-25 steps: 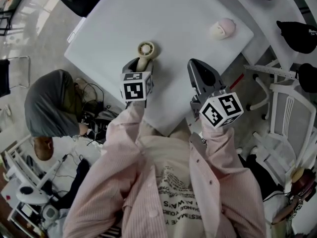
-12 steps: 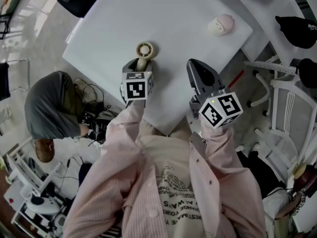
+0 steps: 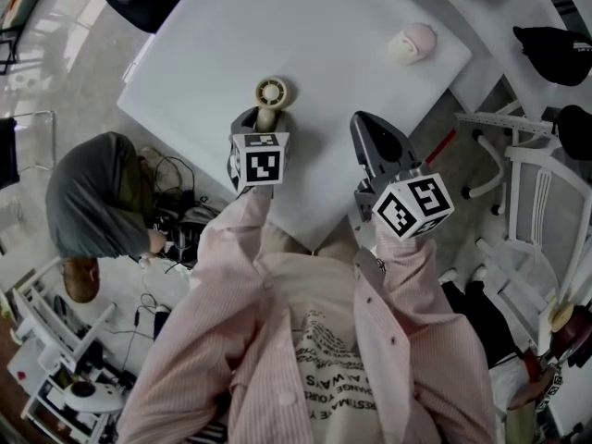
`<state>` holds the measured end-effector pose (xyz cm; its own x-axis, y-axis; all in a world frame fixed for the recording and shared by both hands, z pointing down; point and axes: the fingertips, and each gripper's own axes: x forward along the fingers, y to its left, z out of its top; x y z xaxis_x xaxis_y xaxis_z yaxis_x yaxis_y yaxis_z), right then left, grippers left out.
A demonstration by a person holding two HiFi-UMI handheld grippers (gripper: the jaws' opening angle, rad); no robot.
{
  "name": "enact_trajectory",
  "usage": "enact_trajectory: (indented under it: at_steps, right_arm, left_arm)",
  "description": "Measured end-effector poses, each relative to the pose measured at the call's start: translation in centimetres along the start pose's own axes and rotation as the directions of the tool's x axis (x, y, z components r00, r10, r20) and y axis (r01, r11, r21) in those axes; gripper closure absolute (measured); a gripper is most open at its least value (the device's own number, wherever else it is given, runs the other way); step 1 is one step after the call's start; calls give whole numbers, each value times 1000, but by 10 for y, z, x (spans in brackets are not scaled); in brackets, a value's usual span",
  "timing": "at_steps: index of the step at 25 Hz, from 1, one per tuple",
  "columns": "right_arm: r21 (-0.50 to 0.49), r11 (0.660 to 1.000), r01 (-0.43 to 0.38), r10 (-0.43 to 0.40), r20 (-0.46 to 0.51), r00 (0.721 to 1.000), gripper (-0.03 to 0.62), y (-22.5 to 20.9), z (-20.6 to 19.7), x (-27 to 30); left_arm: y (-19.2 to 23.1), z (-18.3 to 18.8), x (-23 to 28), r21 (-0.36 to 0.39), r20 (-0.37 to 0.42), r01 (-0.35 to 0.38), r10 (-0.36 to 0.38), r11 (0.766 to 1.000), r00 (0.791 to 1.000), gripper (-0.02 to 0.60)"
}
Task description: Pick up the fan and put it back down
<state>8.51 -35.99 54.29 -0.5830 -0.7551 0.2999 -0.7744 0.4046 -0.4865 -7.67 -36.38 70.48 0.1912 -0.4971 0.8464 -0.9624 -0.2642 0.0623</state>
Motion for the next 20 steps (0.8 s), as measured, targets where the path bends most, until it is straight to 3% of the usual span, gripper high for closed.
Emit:
enact_trajectory:
  at_steps: [4,14,20]
  right_arm:
    - [0,1000,-2,2,0,1000,594,4,-3,-2]
    - [-15,1000,-17,17,14,1000,594,23,-6,-16]
    - [-35,999,-25,26,36,999,594,43,2,-30]
  left_arm:
    - [-2,-2,-1,5,17,9,-9,1000,1000,339]
    - [-9,8,-44,68,173,-6,-6,998,985,321]
    - [-15,21,-94,89,288,-34,7,995,958,460]
